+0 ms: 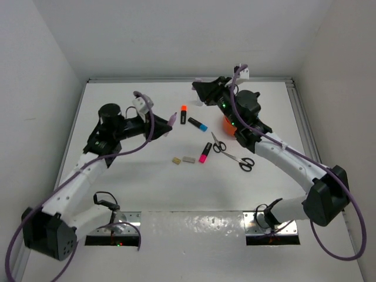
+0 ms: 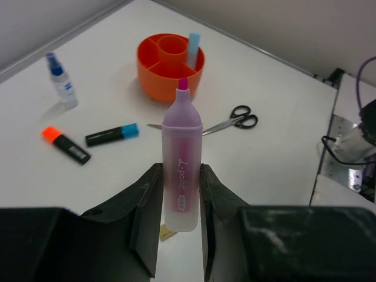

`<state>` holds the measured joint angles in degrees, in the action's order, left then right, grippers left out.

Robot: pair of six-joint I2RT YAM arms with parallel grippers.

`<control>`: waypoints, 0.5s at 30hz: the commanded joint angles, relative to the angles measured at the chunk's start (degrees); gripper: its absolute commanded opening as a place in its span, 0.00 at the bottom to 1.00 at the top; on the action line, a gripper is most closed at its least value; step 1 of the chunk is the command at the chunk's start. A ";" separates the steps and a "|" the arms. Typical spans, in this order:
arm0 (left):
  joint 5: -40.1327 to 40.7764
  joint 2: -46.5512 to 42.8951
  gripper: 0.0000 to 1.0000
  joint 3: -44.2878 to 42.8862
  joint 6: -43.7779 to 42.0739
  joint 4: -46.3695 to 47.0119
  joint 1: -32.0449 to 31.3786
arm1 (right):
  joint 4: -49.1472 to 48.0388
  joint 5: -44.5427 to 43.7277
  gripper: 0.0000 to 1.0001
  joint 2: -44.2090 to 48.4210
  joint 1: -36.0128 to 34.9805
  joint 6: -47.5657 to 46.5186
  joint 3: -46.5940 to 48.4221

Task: Sort the stationery into containers
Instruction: Close the pen cap on the pen.

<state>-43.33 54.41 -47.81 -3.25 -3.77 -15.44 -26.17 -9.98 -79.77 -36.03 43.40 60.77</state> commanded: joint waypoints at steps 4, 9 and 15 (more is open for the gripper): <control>-9.21 11.67 0.00 -6.24 10.95 20.71 -6.44 | -10.46 26.21 0.00 0.49 6.66 -6.84 2.76; -15.37 15.89 0.00 -3.00 24.76 44.92 -6.27 | -14.86 41.15 0.00 -0.13 11.23 -4.29 5.76; -14.16 20.73 0.00 0.52 34.26 61.32 -6.70 | -17.77 47.15 0.00 1.89 12.57 -3.06 5.59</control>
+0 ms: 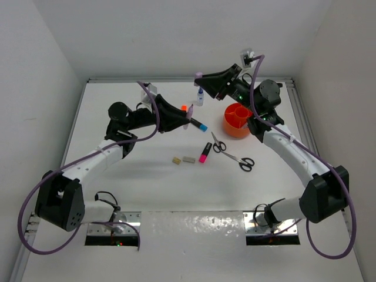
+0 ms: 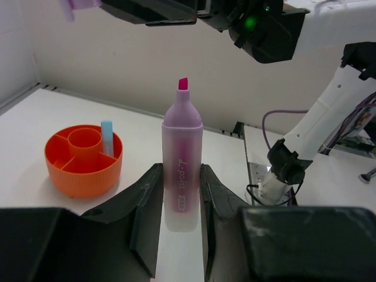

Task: Sort the stationery into containers
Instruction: Close the pen cap on the pen.

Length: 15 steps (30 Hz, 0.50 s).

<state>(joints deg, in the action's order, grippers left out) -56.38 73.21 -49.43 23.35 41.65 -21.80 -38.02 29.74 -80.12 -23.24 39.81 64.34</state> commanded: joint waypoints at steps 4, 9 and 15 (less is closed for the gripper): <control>4.34 5.00 0.00 3.81 11.19 22.94 -2.01 | -10.04 7.62 0.00 3.47 -1.27 1.40 -0.61; 7.60 5.98 0.00 4.25 11.45 27.43 -2.19 | -10.59 8.67 0.00 2.25 -2.59 1.32 -0.44; 7.87 4.40 0.00 6.01 9.96 28.75 -1.40 | -9.35 12.36 0.00 1.10 -2.77 -0.79 -0.26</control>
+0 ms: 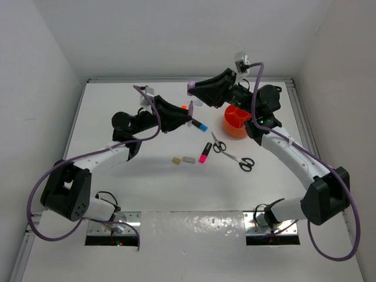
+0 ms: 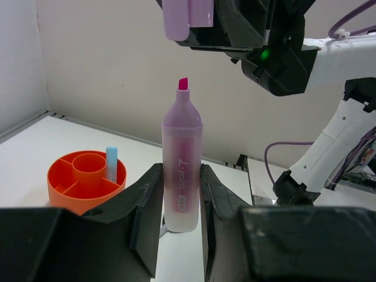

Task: Sort the stationery into containers
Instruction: Close the pen cap on the pen.

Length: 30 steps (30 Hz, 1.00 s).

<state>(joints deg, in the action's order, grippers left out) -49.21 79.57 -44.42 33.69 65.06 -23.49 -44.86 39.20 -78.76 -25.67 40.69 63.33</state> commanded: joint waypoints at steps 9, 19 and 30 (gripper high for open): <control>1.40 -3.63 0.00 3.03 0.14 6.49 -0.16 | -4.53 6.94 0.00 -2.71 -0.52 -1.31 3.91; 1.40 -4.69 0.00 3.90 0.76 6.40 0.99 | -8.84 8.61 0.00 -4.21 -0.43 3.78 3.47; 2.10 -5.74 0.00 4.70 0.94 6.49 1.34 | -8.14 9.31 0.00 -3.06 -0.61 4.14 0.74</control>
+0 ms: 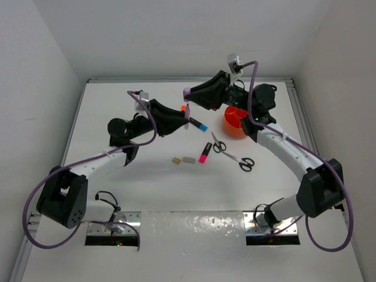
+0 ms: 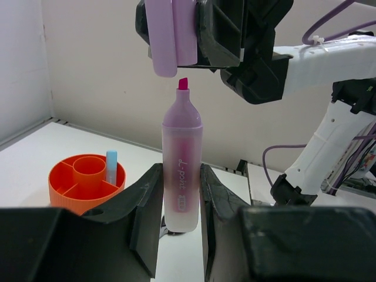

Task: Sort the stationery into containers
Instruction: Close the pen cap on the pen.

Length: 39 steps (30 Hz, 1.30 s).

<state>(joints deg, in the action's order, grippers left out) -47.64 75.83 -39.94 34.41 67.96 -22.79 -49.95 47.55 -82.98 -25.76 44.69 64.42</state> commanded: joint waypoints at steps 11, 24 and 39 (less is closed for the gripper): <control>1.41 -3.41 0.00 2.06 0.04 3.23 0.81 | -5.85 0.35 0.00 -0.07 -1.05 2.42 -2.37; 1.06 -4.82 0.00 2.85 -0.40 3.58 1.69 | -7.53 2.55 0.00 -0.43 -1.14 3.04 -6.59; 0.88 -5.17 0.00 3.12 -0.66 3.58 1.87 | -1.93 4.74 0.36 -1.23 -2.37 -1.26 -6.24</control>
<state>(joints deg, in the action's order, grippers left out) -47.35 72.73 -35.94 34.54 66.50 -21.56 -55.27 49.32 -85.17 -27.68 47.11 58.72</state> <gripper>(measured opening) 0.239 0.294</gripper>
